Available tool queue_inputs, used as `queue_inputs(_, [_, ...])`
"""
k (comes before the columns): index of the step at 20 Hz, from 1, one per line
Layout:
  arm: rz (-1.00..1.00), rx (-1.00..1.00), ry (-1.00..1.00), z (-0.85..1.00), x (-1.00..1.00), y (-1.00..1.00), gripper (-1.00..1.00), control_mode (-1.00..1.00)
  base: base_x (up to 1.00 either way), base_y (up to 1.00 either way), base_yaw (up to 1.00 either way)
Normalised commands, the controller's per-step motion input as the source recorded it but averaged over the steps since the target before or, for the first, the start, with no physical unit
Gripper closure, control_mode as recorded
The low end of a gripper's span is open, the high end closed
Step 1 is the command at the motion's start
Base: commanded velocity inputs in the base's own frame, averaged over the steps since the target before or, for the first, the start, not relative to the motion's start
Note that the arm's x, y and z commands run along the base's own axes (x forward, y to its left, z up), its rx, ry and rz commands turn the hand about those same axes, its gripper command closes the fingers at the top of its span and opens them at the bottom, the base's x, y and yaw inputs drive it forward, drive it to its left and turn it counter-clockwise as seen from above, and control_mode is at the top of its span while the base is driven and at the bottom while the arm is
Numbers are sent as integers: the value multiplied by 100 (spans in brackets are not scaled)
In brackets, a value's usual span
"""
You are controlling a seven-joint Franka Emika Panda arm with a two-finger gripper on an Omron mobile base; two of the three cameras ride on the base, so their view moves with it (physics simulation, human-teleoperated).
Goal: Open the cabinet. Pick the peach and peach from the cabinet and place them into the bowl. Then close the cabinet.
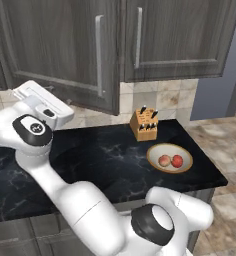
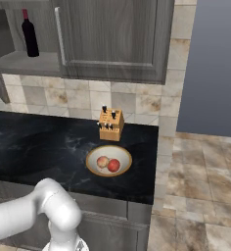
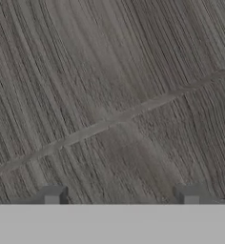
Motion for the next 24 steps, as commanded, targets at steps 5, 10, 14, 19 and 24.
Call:
queue_inputs(5, [2, 0, -7, 0, 79, -20, -100, -100, 0, 0, 0])
queue_inputs(10, [4, 0, -4, 0, 88, -22, -100, -100, 0, 0, 0])
queue_inputs(14, [4, 0, -2, 0, 92, -28, -100, -100, 0, 0, 0])
queue_inputs(19, [4, 0, -1, 0, 83, -27, -100, -100, 0, 0, 0])
queue_inputs(24, [6, 0, 0, 0, 70, -28, -100, -100, 0, 0, 0])
